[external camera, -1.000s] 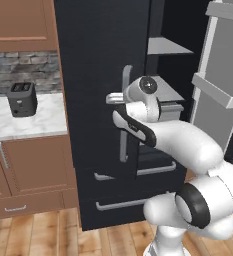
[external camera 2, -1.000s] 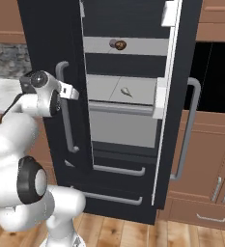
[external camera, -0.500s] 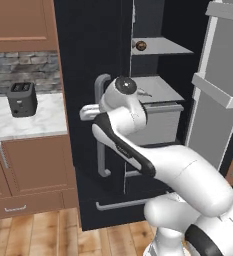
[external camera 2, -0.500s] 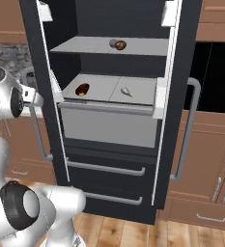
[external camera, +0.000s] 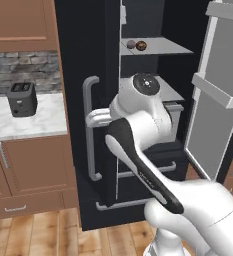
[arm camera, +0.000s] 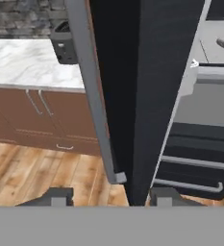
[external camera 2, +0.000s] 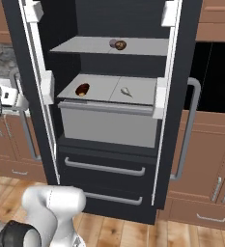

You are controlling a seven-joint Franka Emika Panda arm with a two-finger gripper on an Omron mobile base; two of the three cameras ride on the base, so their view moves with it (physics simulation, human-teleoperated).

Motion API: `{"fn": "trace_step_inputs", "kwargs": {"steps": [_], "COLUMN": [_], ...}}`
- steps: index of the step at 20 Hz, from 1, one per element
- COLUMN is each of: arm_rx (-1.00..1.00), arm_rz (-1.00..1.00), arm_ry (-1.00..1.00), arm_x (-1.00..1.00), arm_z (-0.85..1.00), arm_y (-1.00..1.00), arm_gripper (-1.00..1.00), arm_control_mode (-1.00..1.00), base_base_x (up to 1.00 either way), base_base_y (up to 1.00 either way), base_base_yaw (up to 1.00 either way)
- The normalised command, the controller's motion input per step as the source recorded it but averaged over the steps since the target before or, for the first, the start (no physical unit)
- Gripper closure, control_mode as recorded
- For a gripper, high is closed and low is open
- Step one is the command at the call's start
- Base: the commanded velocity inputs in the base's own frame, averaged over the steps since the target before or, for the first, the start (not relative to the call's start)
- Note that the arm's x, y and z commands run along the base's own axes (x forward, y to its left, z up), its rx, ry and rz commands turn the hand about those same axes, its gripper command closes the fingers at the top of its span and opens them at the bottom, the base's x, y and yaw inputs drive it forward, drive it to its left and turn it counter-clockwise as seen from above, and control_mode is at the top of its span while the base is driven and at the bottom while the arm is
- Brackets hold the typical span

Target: Gather the eggplant and potato from the fridge and place them on a tray on the dining counter. Then gather the fish and steak from the fridge and place them on the other tray.

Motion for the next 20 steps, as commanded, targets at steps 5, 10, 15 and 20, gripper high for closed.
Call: {"fn": "trace_step_inputs", "kwargs": {"steps": [5, 10, 15, 20], "arm_rx": [0.02, 0.08, 0.15, 0.16], "arm_rz": [0.00, 0.03, 0.11, 0.21], "arm_ry": [-0.04, -0.10, -0.15, -0.02], "arm_x": [-0.95, -0.15, 0.66, 0.99], "arm_z": [0.40, 0.64, 0.80, 0.29], "arm_y": [-0.97, -0.84, -0.34, -0.26], "arm_gripper": [-1.00, -1.00, -1.00, -1.00], "arm_control_mode": [-1.00, -1.00, -1.00, -1.00], "base_base_x": [0.00, 0.00, 0.00, 0.00], "base_base_y": [0.00, 0.00, 0.00, 0.00], "base_base_yaw": [0.00, 0.00, 0.00, 0.00]}}
